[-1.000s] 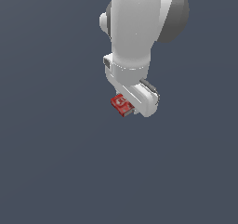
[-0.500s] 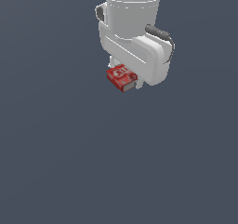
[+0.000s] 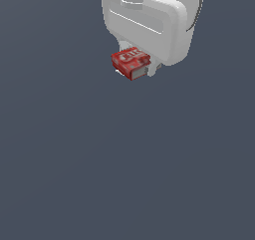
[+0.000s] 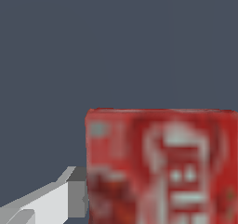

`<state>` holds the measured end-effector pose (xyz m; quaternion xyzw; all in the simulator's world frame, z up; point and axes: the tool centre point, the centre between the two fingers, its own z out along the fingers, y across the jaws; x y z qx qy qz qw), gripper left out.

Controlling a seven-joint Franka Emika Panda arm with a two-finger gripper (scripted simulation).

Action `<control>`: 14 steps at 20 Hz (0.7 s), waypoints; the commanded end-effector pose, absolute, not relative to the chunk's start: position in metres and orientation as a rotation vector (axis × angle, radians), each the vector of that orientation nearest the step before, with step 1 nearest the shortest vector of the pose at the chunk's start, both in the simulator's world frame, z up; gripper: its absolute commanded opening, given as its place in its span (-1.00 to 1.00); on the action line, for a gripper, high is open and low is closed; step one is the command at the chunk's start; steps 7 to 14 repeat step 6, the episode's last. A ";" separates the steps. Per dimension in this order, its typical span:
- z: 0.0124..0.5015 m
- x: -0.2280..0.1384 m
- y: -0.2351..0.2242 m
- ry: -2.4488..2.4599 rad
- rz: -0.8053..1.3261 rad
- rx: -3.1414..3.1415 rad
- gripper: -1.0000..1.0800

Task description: Pick up the object and move it to a goal position.

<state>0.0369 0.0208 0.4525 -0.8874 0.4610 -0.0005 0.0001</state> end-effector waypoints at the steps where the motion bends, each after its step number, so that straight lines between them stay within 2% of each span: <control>1: 0.458 0.037 0.021 1.448 0.000 -2.788 -1.00; 14: 0.462 0.037 0.021 1.448 0.000 -2.788 -1.00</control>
